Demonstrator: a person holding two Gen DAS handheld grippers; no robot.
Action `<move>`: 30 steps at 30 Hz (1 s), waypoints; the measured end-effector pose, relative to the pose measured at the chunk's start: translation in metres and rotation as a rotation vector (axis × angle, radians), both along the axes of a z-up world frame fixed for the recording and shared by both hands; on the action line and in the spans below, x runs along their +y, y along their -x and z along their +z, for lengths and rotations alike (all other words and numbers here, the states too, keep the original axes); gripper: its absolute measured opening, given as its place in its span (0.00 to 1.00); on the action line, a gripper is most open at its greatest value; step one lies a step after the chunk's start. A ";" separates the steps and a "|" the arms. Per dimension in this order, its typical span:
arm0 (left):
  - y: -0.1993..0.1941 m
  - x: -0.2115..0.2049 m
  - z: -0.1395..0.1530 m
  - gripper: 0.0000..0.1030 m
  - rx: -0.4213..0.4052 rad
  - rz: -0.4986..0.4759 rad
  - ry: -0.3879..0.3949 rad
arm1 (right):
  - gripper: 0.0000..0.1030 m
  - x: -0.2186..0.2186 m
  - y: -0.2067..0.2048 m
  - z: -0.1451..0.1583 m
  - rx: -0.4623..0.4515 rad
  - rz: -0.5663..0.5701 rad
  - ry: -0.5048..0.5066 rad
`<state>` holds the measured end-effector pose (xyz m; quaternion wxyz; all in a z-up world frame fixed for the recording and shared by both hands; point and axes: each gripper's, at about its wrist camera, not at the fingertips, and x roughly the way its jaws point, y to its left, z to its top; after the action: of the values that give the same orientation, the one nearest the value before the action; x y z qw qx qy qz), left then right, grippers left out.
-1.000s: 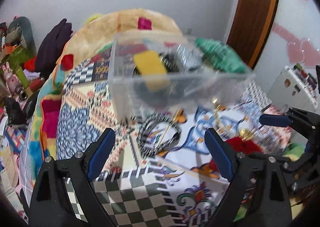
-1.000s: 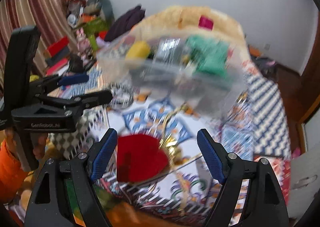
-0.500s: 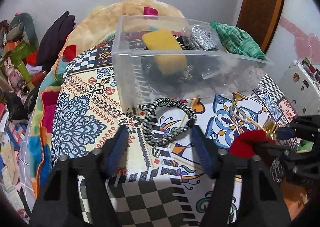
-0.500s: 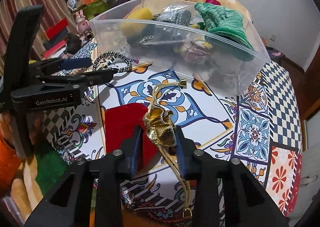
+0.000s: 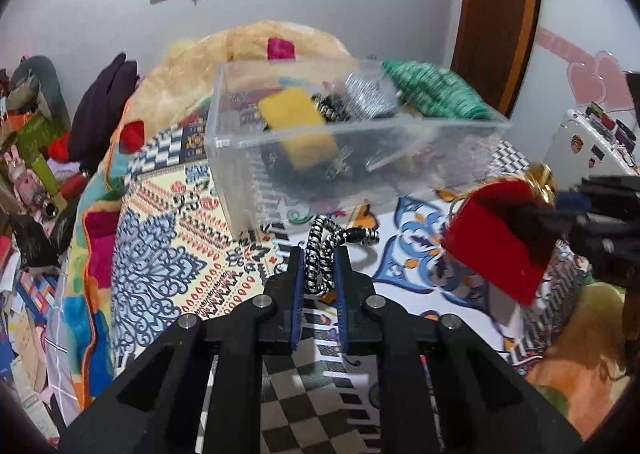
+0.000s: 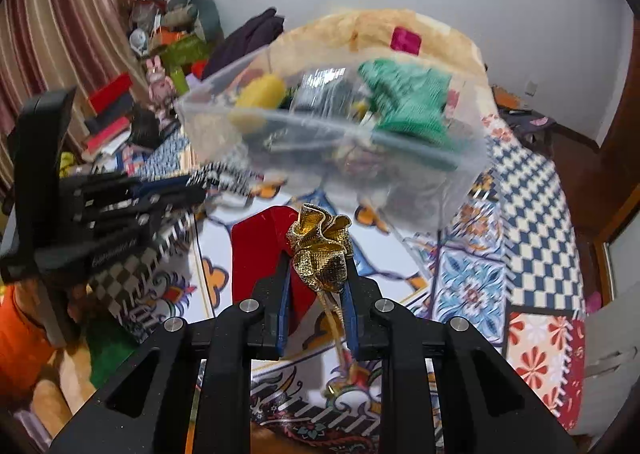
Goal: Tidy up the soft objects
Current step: 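Drop the bracelet into the box while the right tool drops the red pouch in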
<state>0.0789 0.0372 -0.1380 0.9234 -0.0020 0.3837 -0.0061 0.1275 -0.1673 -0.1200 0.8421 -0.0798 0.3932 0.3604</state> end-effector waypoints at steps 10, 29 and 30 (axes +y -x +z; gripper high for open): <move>0.007 0.002 0.052 0.13 -0.146 0.009 0.032 | 0.19 0.004 -0.014 0.045 -0.126 -0.060 -0.087; -0.049 0.034 0.057 0.13 -0.179 0.121 0.058 | 0.19 0.049 -0.067 0.056 -0.205 -0.130 -0.101; -0.051 0.034 0.054 0.13 -0.169 0.121 0.059 | 0.19 0.051 -0.070 0.053 -0.197 -0.131 -0.092</move>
<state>0.1298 0.0713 -0.0837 0.9507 -0.0519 0.3034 0.0381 0.1971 -0.1164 -0.0673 0.9012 -0.0505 0.2958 0.3127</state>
